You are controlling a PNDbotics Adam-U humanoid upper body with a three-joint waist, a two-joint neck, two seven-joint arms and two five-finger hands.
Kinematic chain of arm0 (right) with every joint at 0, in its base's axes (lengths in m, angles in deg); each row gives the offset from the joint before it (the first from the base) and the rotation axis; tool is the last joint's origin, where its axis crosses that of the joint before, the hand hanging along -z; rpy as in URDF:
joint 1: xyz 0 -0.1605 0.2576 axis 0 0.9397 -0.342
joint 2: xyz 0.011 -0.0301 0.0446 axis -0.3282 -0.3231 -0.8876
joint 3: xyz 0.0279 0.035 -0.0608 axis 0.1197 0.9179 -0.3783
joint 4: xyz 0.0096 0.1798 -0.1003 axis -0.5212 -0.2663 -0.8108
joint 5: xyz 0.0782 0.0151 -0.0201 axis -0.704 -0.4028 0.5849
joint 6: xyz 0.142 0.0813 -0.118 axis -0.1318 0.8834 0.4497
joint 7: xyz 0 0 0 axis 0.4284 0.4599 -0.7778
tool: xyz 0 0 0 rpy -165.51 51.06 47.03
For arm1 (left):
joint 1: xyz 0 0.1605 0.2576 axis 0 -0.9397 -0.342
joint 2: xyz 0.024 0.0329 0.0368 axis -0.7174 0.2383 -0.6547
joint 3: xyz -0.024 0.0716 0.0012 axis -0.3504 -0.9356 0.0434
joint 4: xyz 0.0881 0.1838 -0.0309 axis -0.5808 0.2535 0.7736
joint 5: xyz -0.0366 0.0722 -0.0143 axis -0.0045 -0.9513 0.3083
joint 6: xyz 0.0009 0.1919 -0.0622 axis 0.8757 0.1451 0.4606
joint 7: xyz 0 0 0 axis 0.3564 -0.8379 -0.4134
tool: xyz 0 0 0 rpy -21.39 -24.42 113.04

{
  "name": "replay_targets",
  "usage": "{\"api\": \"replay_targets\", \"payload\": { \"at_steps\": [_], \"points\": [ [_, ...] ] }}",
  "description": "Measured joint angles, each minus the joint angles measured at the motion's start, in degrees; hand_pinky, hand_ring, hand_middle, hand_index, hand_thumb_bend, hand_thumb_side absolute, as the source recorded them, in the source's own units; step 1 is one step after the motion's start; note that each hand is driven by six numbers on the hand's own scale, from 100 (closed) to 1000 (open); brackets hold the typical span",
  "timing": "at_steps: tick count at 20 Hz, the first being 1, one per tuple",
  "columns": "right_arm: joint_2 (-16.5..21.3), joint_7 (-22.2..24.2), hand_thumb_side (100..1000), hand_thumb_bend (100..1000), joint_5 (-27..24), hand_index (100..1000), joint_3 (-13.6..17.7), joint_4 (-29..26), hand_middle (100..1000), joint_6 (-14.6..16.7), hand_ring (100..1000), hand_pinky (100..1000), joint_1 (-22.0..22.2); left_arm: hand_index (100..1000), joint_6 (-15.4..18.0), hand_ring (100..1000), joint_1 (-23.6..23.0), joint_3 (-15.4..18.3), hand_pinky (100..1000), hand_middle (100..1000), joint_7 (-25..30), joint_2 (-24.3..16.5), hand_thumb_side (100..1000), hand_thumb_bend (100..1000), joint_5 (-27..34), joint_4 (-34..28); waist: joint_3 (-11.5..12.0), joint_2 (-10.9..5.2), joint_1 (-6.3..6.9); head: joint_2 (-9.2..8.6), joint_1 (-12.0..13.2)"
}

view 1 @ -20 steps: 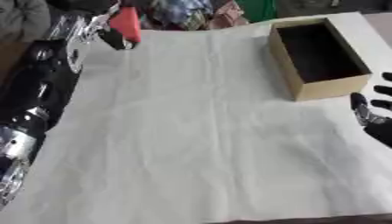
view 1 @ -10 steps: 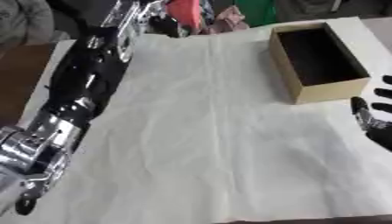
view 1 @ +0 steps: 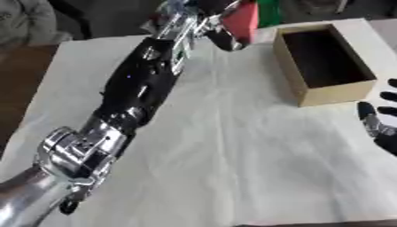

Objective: Pick up objects on the table and place them in the box.

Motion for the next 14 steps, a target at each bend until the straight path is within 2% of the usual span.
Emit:
{"api": "replay_targets", "payload": {
  "at_steps": [7,14],
  "points": [
    [-0.51,0.99,163,355,-0.04,931,-1.04,0.01,824,0.07,807,719,-0.49,804,2.77,698,-0.37,-2.81,789,547,-1.26,3.64,148,335,-0.91,-1.01,-0.81,0.14,0.16,-0.14,0.0],
    [-1.03,1.86,165,351,-0.07,931,-1.99,0.1,822,0.21,807,719,-1.41,822,3.96,716,-1.04,-3.96,788,648,-3.61,6.21,149,332,-3.02,-1.23,-2.45,0.51,0.59,-0.68,0.04]
  ]
}}
